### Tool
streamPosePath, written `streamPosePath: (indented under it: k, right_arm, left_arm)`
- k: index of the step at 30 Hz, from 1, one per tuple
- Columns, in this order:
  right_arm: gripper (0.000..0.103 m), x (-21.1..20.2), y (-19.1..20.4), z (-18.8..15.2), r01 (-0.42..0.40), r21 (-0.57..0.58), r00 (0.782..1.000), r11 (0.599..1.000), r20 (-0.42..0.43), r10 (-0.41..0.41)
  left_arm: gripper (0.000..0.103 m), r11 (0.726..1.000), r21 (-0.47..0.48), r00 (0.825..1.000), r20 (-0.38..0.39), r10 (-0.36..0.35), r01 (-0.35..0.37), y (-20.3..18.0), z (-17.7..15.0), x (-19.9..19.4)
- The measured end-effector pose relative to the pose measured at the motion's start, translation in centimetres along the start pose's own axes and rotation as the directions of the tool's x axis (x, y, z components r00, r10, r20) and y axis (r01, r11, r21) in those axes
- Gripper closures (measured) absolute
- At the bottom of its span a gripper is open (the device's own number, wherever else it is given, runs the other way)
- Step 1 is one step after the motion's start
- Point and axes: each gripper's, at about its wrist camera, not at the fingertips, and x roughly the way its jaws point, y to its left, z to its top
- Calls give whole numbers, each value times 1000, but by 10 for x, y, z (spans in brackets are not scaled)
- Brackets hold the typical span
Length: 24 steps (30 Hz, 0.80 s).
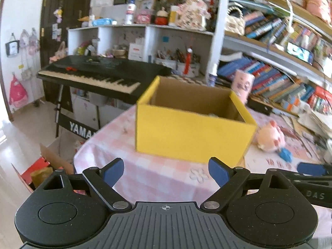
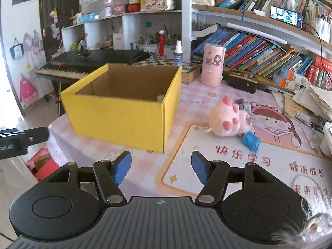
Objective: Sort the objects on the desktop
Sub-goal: 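Move both open tools toward the pink plush toy and blue bag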
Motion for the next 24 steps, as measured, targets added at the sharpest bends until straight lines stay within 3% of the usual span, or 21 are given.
streamPosePath:
  k: [13,24]
  right_arm:
    - [23,-14,14,-26,-18,-56,998,998,-54,15]
    - [14,-25,3,-45,67,-24,993,997,-99,-69]
  left_arm:
    - [6,995,74,995,-68,-66,71,-17,-22,-10]
    - [6,984,99,984,-114,-137,149,-32,-28,-7]
